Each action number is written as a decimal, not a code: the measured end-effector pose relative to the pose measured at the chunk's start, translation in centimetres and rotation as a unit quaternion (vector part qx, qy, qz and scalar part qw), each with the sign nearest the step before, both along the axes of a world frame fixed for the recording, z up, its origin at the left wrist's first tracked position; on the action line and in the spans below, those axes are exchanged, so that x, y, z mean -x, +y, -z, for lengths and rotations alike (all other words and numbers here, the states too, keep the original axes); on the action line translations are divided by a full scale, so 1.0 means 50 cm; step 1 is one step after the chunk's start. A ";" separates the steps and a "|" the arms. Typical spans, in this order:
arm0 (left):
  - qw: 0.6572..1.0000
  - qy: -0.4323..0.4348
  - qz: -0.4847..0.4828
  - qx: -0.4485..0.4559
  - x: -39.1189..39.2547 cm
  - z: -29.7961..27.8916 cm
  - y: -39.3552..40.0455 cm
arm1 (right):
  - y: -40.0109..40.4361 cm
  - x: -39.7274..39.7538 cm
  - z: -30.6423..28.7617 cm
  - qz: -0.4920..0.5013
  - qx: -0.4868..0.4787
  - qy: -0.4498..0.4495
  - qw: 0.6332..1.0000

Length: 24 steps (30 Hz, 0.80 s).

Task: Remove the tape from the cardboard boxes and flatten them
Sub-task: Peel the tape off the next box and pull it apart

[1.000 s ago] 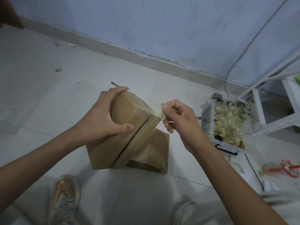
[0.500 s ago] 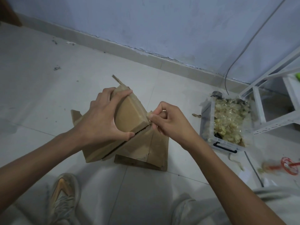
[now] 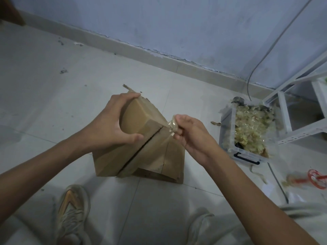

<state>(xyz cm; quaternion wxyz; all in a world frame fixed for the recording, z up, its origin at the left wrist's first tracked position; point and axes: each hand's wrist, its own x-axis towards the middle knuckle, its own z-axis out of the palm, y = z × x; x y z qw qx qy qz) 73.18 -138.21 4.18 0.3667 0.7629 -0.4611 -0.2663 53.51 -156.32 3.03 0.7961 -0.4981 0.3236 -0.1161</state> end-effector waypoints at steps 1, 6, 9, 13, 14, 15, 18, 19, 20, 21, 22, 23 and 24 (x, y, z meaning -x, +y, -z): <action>0.999 0.041 0.002 0.002 -0.004 0.003 0.000 | -0.005 0.000 -0.002 0.011 -0.089 -0.035 0.995; 0.996 0.082 -0.021 0.034 0.028 0.018 -0.011 | 0.007 -0.014 -0.008 0.041 -0.190 -0.107 0.975; 0.994 -0.001 -0.101 0.043 0.064 0.016 -0.023 | 0.017 -0.022 -0.009 0.079 -0.165 -0.123 0.975; 0.981 -0.148 -0.113 0.059 0.099 -0.014 -0.040 | 0.035 -0.037 -0.024 0.124 -0.137 -0.142 0.973; 0.977 -0.179 -0.103 0.048 0.106 -0.013 -0.047 | 0.042 -0.040 -0.029 0.121 -0.142 -0.146 0.972; 0.975 -0.196 -0.100 0.030 0.110 -0.007 -0.054 | 0.050 -0.044 -0.032 0.113 -0.147 -0.148 0.971; 0.975 -0.197 -0.104 -0.015 0.107 0.019 -0.069 | 0.060 -0.050 -0.030 0.092 -0.148 -0.141 0.975; 0.975 -0.195 -0.105 -0.017 0.102 0.021 -0.071 | 0.059 -0.049 -0.032 0.086 -0.145 -0.136 0.976; 0.975 -0.196 -0.104 -0.013 0.096 0.021 -0.073 | 0.055 -0.048 -0.034 0.081 -0.141 -0.132 0.978; 0.974 -0.202 -0.098 -0.007 0.091 0.020 -0.074 | 0.051 -0.047 -0.036 0.083 -0.134 -0.124 0.980; 0.974 -0.209 -0.088 -0.001 0.088 0.018 -0.075 | 0.046 -0.046 -0.037 0.092 -0.121 -0.113 0.982; 0.974 -0.214 -0.075 0.002 0.087 0.017 -0.074 | 0.043 -0.044 -0.038 0.106 -0.109 -0.102 0.983; 0.975 -0.212 -0.065 0.003 0.088 0.016 -0.074 | 0.040 -0.043 -0.037 0.122 -0.101 -0.089 0.983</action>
